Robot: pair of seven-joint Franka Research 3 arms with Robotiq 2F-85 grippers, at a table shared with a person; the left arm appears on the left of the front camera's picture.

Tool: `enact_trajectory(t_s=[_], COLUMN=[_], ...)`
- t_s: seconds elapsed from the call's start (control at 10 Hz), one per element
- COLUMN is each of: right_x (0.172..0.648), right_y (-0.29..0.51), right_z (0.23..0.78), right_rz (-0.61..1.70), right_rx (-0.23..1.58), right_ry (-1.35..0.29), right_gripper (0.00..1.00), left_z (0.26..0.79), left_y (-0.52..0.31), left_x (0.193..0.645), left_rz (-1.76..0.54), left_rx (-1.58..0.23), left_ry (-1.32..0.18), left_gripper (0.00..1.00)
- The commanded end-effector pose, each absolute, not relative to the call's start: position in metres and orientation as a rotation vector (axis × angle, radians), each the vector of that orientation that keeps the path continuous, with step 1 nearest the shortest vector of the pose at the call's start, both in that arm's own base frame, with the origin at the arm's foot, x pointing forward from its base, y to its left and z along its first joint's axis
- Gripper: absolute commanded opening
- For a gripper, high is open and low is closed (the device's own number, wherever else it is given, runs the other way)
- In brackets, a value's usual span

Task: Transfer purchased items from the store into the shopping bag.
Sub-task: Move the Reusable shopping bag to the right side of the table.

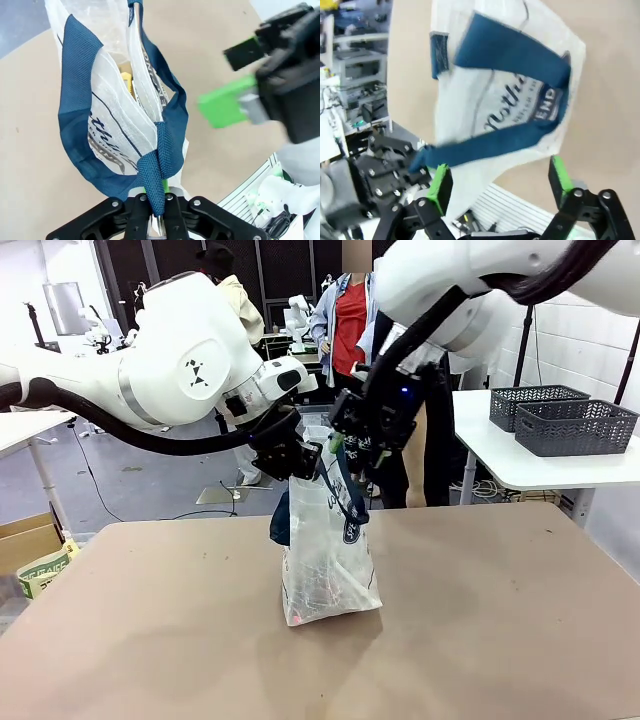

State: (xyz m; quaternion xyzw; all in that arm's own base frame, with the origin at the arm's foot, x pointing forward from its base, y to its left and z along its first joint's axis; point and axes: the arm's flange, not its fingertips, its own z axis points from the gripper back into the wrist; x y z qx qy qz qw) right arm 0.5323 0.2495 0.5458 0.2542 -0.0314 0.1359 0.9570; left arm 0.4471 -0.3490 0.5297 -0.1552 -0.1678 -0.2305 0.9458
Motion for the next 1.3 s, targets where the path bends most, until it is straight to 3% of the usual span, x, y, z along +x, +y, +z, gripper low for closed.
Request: enact_trajectory(t_s=[0.0, 0.3, 0.7, 0.9, 1.2], right_x=[0.507, 0.479, 0.473, 0.480, 0.484], right_y=[0.209, 0.168, 0.128, 0.116, 0.118], right_z=[0.537, 0.543, 0.554, 0.553, 0.567], right_rz=[0.332, 0.816, 1.146, 1.139, 1.132], right_rx=[0.518, 0.436, 0.334, 0.344, 0.285], right_ry=[-0.036, -0.334, -0.530, -0.652, -0.583], right_gripper=[1.00, 1.00, 1.00, 1.00, 1.00], left_z=[0.532, 0.532, 0.532, 0.532, 0.532], left_y=[-0.347, -0.347, -0.347, -0.347, -0.347], left_x=[0.446, 0.446, 0.446, 0.446, 0.446], left_rz=[-0.466, -0.466, -0.466, -0.466, -0.466], left_rx=[-0.317, -0.317, -0.317, -0.317, -0.317], left_ry=[-0.344, -0.344, -0.344, -0.344, -0.344], left_gripper=[0.00, 0.00, 0.00, 0.00, 0.00])
